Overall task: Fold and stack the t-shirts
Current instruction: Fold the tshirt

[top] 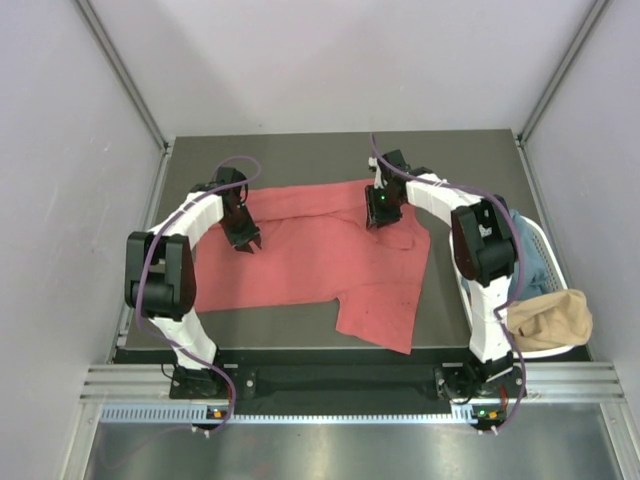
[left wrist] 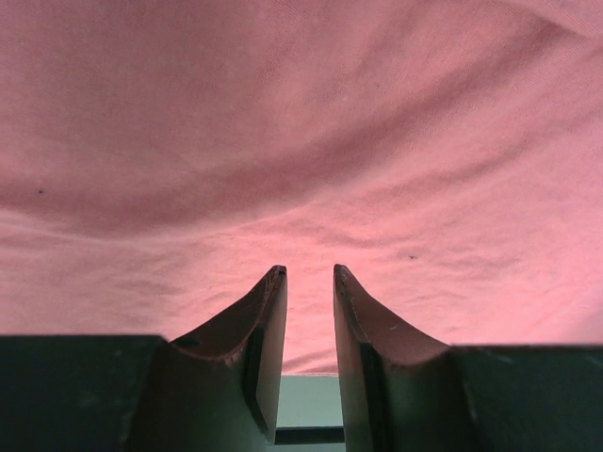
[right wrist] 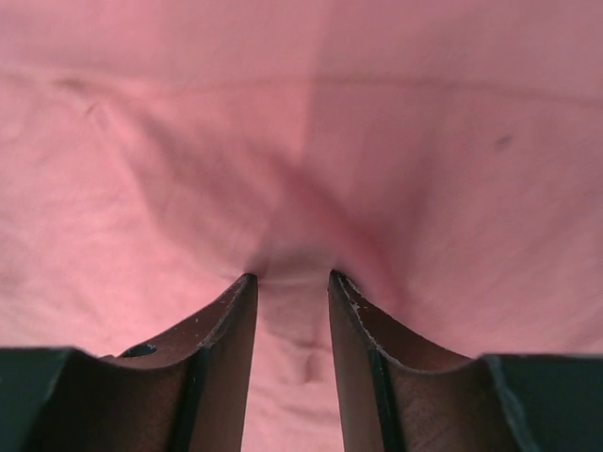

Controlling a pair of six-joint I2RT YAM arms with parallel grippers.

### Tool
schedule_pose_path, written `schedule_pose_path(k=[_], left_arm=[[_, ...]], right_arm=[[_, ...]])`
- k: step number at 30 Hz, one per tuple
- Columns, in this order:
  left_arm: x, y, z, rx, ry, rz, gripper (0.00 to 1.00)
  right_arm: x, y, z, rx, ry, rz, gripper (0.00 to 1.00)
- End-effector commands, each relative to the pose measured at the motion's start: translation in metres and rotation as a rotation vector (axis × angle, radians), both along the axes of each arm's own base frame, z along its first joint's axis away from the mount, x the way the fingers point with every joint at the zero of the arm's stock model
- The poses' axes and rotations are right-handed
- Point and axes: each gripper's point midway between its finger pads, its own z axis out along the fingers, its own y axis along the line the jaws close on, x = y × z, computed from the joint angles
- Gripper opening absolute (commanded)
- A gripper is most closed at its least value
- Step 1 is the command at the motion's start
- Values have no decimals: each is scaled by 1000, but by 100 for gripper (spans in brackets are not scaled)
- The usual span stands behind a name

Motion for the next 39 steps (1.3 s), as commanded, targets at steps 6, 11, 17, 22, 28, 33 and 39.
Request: schedule_pose_path(k=[6,11,17,22,28,33,39], left_arm=[[3,4,24,12,-54,-15,32],[3,3,22,11,-48,-19,31],[5,3,24,10,-53,-28,31],[7,0,23,-3,-55,-29,31],[9,-3,19,-16,-50,-33,31],[9,-3,22,-19,-55,-36,31],[5,-2,21,-13,-48,-36,31]], right_arm=[[52,-23,-2,-73,-96,-21,38],[66,-50,0,-215,-144,-82,45],[67,-57,31,-207,-175,-102,49],[37,-35,61,-195,-221,-18,48],[6,-22,46,-214,-189,62,31],[2,-21,32,-222,-161,74,34],[6,-17,20,-226,-152,87,36]])
